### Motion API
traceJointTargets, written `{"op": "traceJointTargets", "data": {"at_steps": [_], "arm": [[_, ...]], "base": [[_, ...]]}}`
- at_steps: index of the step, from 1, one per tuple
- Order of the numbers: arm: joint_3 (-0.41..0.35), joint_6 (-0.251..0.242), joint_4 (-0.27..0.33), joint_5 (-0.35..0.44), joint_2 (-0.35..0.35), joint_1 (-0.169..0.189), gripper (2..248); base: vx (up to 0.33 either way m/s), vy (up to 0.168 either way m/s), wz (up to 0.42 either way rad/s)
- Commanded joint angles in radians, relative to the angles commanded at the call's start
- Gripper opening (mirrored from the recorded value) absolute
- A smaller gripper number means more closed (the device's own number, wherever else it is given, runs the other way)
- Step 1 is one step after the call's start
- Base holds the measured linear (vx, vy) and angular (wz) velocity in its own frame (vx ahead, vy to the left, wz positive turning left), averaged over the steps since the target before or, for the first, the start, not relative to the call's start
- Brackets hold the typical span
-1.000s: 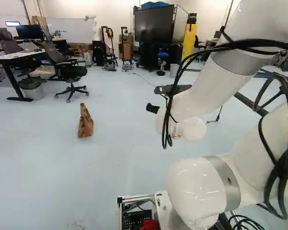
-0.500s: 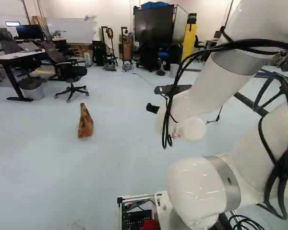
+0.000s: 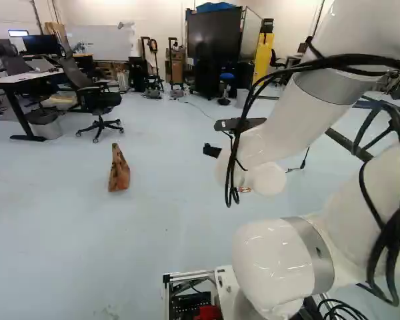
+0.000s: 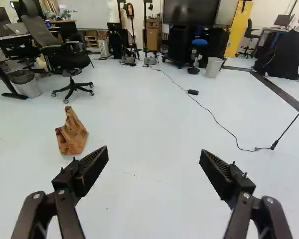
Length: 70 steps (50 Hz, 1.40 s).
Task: Pick up the grocery bag from the ground
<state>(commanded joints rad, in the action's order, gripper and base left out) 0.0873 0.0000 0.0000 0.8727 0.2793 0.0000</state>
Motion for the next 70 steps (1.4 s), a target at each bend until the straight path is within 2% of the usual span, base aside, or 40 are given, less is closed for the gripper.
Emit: {"op": "traceJointTargets", "data": {"at_steps": [12, 29, 70], "arm": [[0.0, 0.0, 0.0, 0.0, 0.0, 0.0, 247], [0.0, 0.0, 0.0, 0.0, 0.0, 0.0, 247], [0.0, 0.0, 0.0, 0.0, 0.0, 0.0, 247]], "base": [[0.1, 0.028, -0.027], [0.187, 0.127, 0.011], [0.132, 0.154, 0.314]]}}
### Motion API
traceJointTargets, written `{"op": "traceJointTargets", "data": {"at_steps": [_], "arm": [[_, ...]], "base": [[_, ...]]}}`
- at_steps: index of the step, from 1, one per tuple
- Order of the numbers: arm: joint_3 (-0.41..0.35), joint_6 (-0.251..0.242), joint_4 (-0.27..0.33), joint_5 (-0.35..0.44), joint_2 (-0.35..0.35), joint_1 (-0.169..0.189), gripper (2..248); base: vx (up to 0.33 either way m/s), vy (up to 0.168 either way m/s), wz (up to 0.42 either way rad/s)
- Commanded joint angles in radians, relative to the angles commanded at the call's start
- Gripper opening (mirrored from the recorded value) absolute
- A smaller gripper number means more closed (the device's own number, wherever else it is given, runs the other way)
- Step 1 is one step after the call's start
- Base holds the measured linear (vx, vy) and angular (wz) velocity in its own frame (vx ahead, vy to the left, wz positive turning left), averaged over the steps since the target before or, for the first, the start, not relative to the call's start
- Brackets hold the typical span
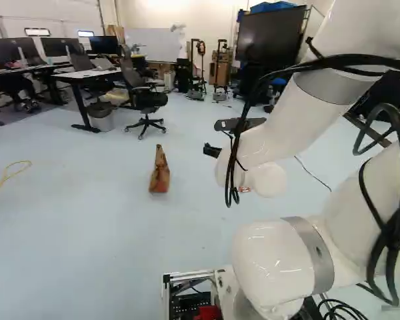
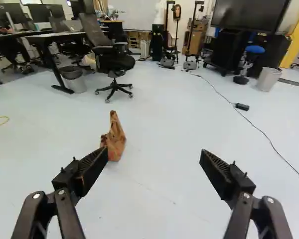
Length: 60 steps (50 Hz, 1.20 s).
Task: Pick up the grocery bag from the ground
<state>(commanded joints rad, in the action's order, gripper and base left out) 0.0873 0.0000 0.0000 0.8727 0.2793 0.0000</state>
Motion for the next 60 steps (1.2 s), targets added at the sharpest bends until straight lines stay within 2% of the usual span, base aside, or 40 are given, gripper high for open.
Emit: {"op": "traceJointTargets", "data": {"at_steps": [10, 60], "arm": [[0.0, 0.0, 0.0, 0.0, 0.0, 0.0, 247], [0.0, 0.0, 0.0, 0.0, 0.0, 0.0, 247]], "base": [[0.176, 0.118, 0.153], [0.228, 0.106, -0.012]]}}
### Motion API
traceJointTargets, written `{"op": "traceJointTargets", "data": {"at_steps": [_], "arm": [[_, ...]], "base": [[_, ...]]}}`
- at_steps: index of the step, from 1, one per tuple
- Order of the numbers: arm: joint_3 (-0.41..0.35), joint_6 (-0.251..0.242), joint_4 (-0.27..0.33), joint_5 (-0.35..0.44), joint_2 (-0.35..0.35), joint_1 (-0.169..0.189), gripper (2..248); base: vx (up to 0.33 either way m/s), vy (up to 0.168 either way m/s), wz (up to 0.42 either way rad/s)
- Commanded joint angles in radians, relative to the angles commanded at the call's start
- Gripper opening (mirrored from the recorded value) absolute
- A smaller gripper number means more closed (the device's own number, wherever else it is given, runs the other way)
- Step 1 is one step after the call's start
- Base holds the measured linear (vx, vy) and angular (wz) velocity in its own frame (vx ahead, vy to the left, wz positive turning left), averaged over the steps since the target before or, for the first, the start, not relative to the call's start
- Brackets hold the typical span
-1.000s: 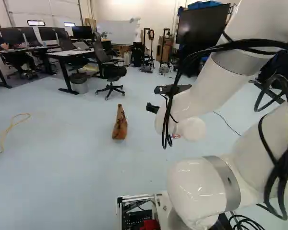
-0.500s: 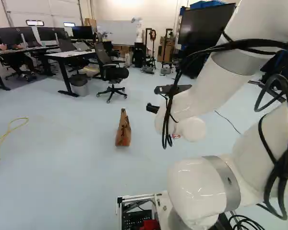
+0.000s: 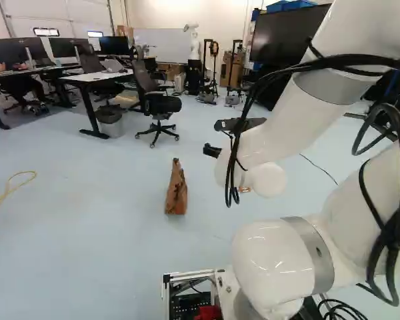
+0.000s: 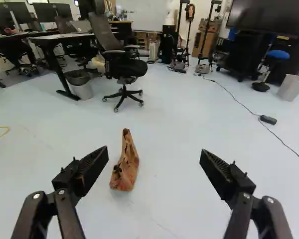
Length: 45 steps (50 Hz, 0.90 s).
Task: Pick up the grocery bag from the ground
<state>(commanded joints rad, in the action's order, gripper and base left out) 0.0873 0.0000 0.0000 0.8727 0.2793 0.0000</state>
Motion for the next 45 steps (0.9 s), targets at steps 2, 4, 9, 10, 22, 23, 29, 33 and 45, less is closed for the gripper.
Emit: {"op": "traceJointTargets", "data": {"at_steps": [2, 4, 9, 10, 22, 23, 29, 33, 45], "arm": [[0.0, 0.0, 0.0, 0.0, 0.0, 0.0, 247], [0.0, 0.0, 0.0, 0.0, 0.0, 0.0, 247], [0.0, 0.0, 0.0, 0.0, 0.0, 0.0, 247], [0.0, 0.0, 0.0, 0.0, 0.0, 0.0, 247], [0.0, 0.0, 0.0, 0.0, 0.0, 0.0, 247], [0.0, 0.0, 0.0, 0.0, 0.0, 0.0, 247], [0.0, 0.0, 0.0, 0.0, 0.0, 0.0, 247], [0.0, 0.0, 0.0, 0.0, 0.0, 0.0, 247], [0.0, 0.0, 0.0, 0.0, 0.0, 0.0, 247]], "base": [[0.239, 0.103, -0.011], [0.211, 0.099, -0.012], [0.231, 0.107, -0.016], [0.256, 0.107, -0.005], [0.231, 0.106, -0.013], [0.264, 0.115, -0.023], [0.242, 0.115, -0.018], [0.234, 0.114, -0.015], [0.234, 0.109, -0.015]]}}
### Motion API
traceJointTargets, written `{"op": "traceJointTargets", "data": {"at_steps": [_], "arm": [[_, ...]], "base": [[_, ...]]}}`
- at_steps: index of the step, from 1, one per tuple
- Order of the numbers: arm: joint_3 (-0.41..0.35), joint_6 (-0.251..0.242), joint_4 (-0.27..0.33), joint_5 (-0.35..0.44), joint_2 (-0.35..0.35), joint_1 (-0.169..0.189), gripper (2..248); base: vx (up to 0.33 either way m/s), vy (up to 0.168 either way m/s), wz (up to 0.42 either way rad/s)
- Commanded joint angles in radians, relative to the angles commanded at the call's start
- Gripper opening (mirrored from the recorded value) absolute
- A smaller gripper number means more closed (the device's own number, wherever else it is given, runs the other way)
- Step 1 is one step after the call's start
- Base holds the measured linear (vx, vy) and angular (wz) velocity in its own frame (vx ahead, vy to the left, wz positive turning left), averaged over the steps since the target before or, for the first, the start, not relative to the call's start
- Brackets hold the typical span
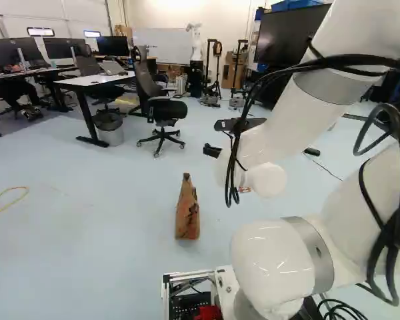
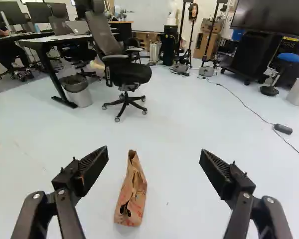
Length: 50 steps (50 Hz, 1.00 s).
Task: Pick up the grocery bag from the ground
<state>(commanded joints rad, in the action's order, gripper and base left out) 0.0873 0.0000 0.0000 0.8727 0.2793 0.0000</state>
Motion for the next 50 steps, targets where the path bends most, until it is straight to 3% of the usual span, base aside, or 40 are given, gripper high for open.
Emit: {"op": "traceJointTargets", "data": {"at_steps": [31, 50], "arm": [[0.008, 0.0, 0.0, 0.0, -0.009, -0.002, 247], [0.02, 0.0, 0.0, 0.0, -0.023, -0.004, 247]], "base": [[0.18, 0.105, -0.027], [0.015, 0.007, 0.001]]}}
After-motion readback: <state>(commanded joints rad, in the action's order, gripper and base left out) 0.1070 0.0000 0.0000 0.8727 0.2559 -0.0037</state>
